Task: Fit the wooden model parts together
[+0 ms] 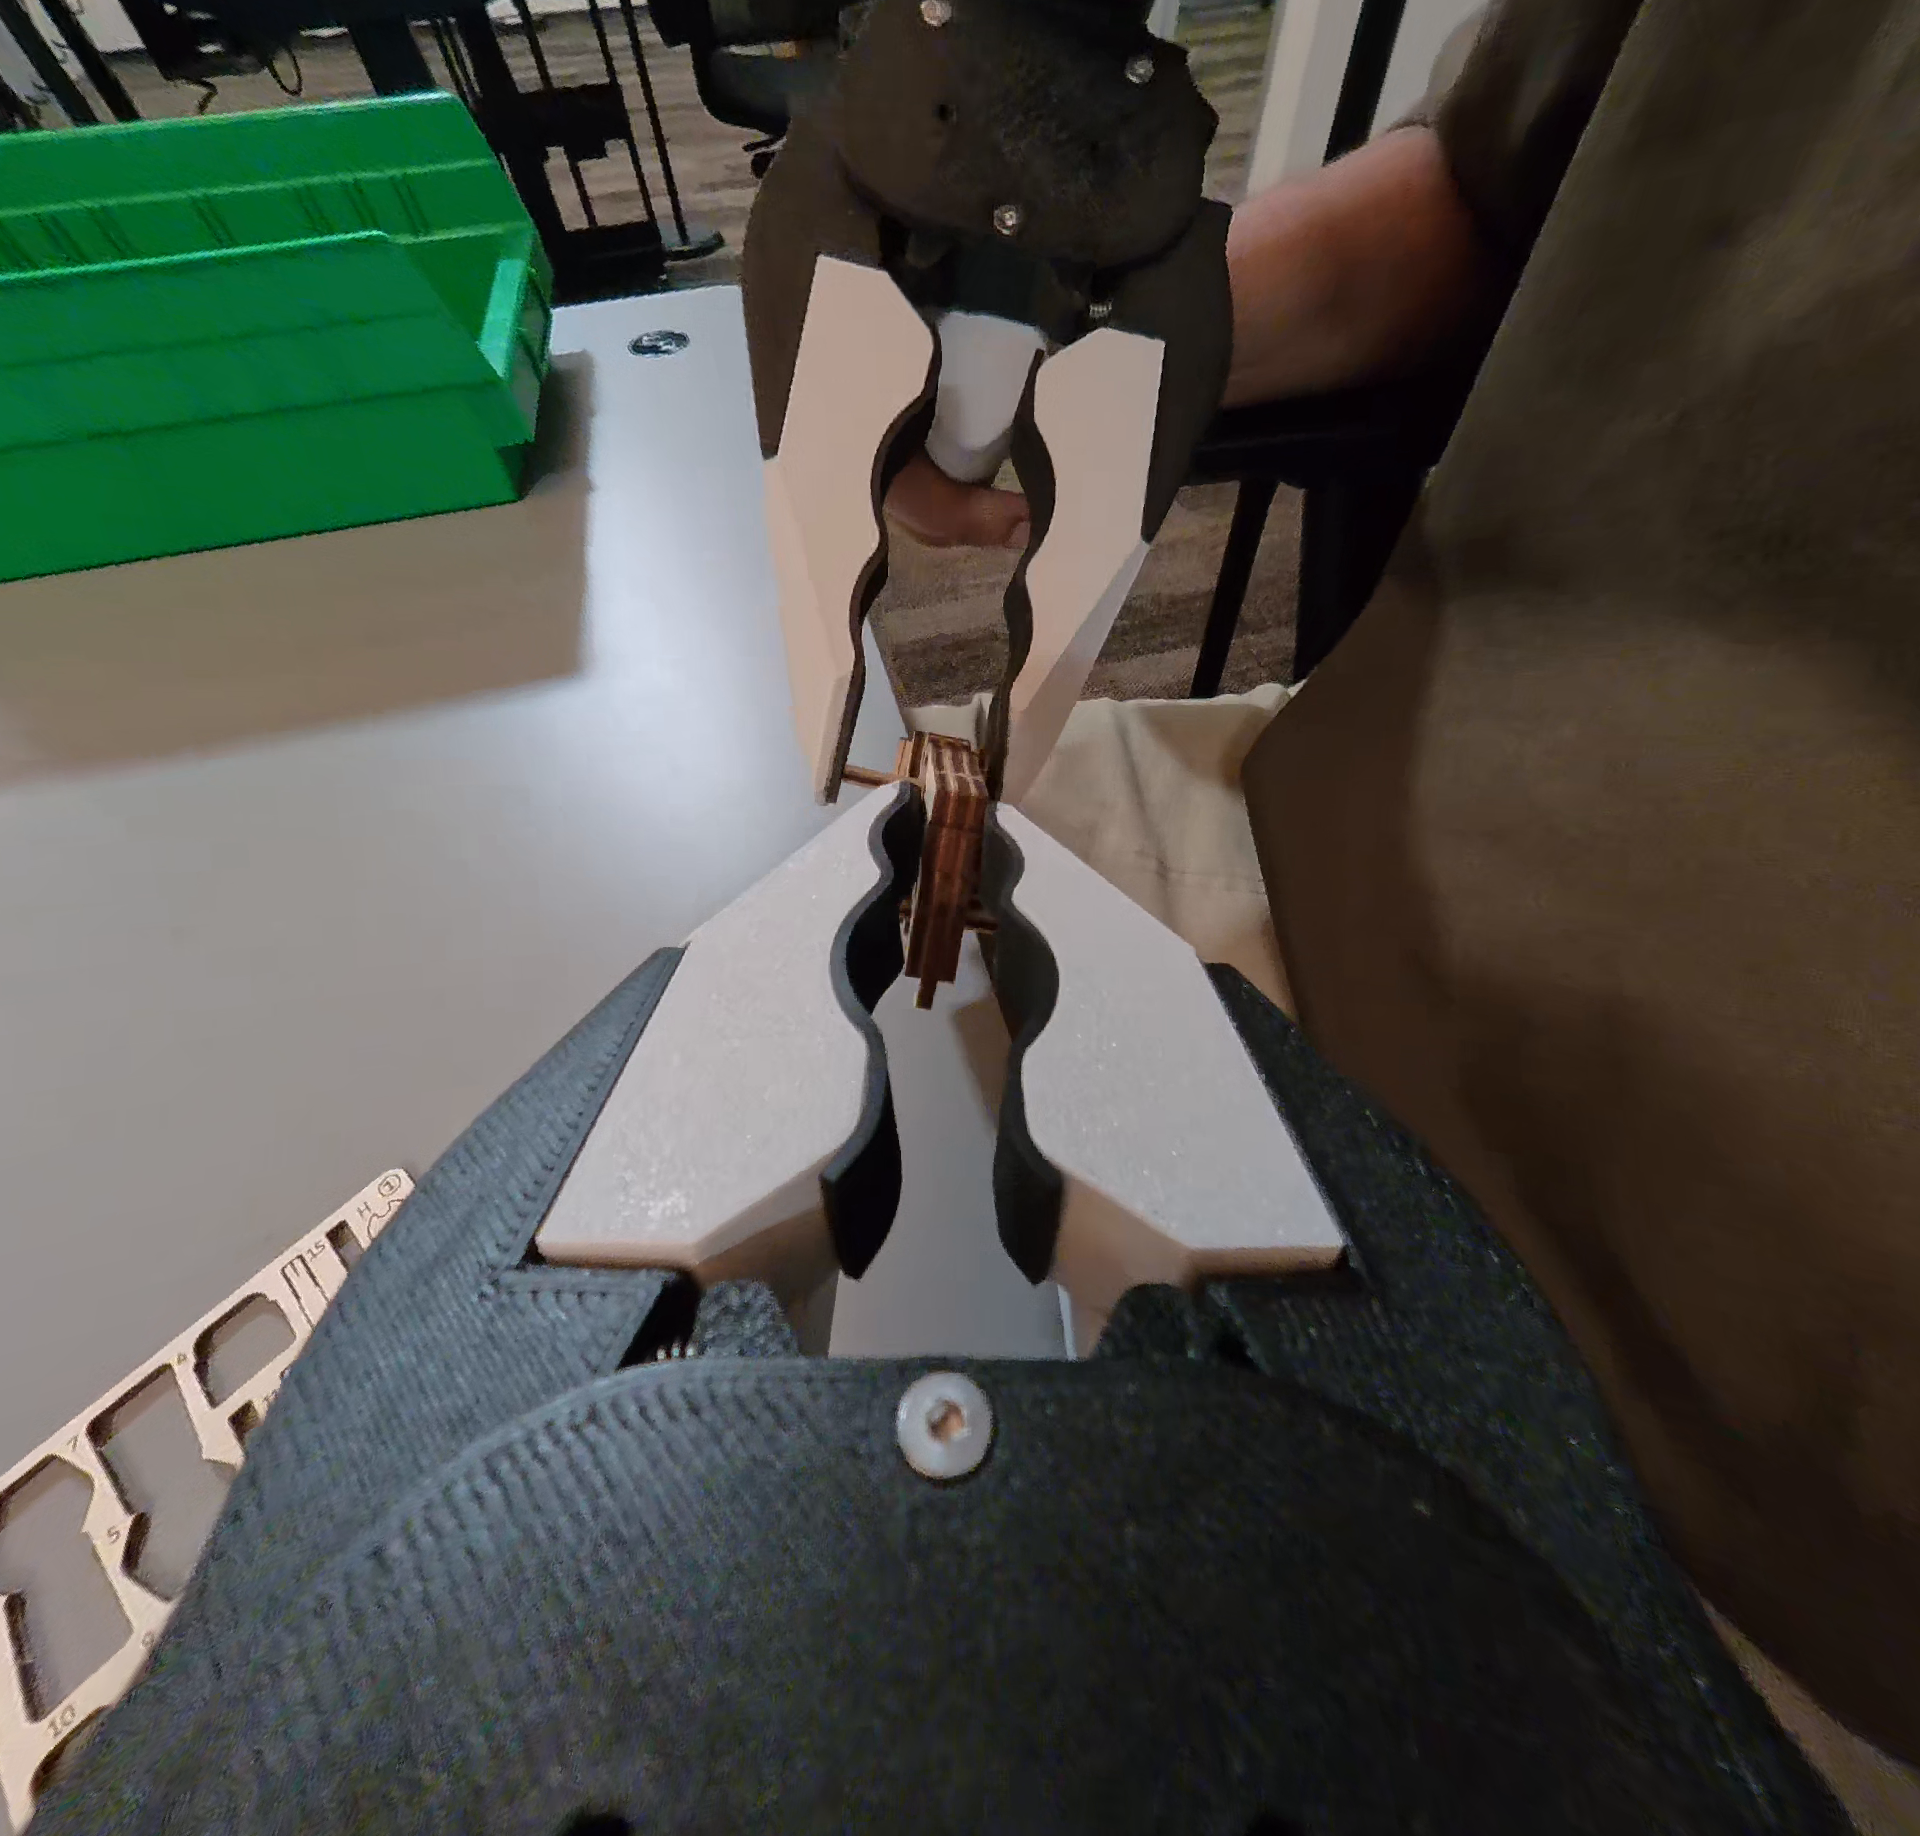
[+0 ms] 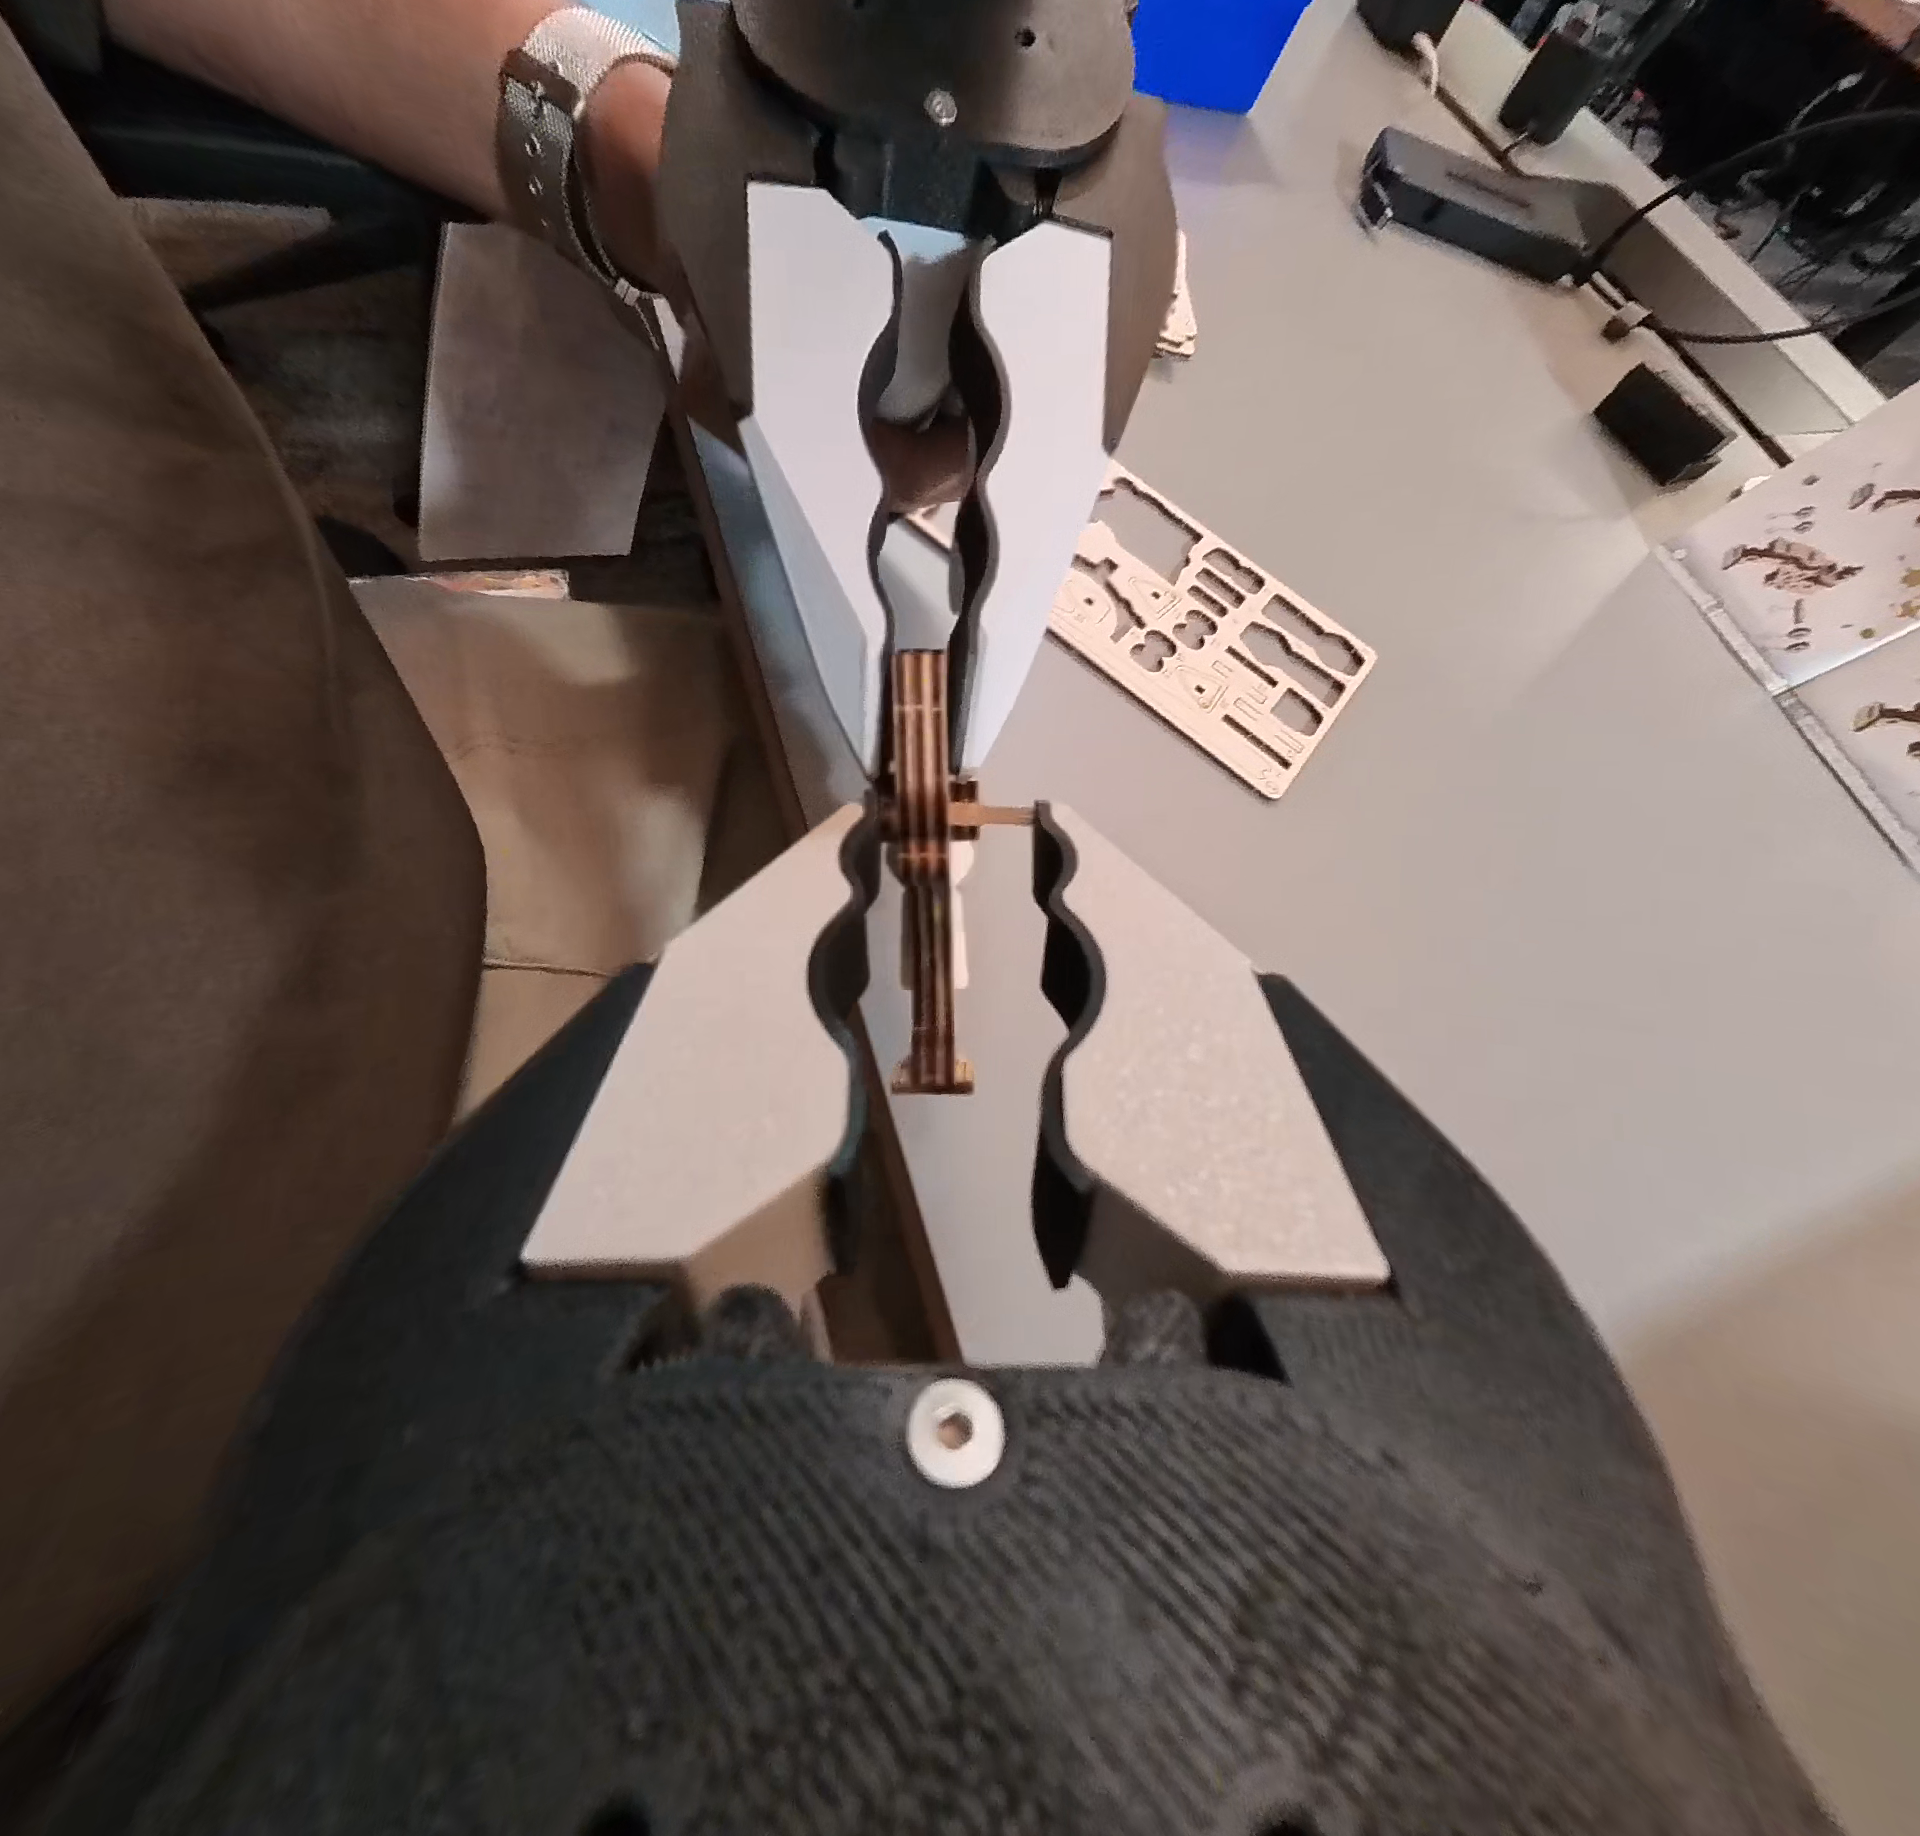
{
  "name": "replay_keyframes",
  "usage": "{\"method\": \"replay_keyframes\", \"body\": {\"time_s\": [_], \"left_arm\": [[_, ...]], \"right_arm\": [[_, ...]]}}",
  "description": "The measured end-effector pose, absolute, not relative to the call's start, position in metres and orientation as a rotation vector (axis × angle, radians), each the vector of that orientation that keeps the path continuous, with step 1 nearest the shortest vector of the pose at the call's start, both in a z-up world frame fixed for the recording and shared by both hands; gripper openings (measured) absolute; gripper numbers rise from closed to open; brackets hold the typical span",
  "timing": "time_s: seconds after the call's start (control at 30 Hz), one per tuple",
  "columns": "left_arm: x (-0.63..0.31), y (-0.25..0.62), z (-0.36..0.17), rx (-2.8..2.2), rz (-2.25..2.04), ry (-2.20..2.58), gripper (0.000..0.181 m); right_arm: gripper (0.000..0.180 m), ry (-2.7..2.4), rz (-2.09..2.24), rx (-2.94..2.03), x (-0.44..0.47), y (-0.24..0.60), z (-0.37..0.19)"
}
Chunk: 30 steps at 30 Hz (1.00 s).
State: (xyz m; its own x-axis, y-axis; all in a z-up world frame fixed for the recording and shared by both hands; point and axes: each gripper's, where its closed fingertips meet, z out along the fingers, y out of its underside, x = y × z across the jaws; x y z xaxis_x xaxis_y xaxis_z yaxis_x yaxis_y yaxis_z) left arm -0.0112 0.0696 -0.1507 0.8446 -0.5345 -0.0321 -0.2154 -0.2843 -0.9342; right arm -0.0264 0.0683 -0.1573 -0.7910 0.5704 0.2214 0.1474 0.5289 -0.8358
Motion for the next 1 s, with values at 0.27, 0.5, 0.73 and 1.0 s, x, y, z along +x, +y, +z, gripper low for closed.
{"method": "replay_keyframes", "body": {"time_s": [0.27, 0.5, 0.73, 1.0], "left_arm": [[-0.0107, 0.0698, -0.1579, -1.900, -0.320, 0.583, 0.007], [-0.0097, 0.0693, -0.1570, -1.895, -0.337, 0.584, 0.007], [-0.0075, 0.0673, -0.1562, -1.882, -0.362, 0.599, 0.007], [-0.0057, 0.0651, -0.1519, -1.858, -0.398, 0.600, 0.007]], "right_arm": [[0.031, -2.292, 1.087, -0.515, -0.0271, 0.0710, -0.1634], [0.027, -2.320, 1.161, -0.548, -0.0234, 0.0703, -0.1620], [0.026, -2.340, 1.193, -0.570, -0.0206, 0.0676, -0.1620], [0.026, -2.340, 1.286, -0.636, -0.0189, 0.0638, -0.1586]]}}
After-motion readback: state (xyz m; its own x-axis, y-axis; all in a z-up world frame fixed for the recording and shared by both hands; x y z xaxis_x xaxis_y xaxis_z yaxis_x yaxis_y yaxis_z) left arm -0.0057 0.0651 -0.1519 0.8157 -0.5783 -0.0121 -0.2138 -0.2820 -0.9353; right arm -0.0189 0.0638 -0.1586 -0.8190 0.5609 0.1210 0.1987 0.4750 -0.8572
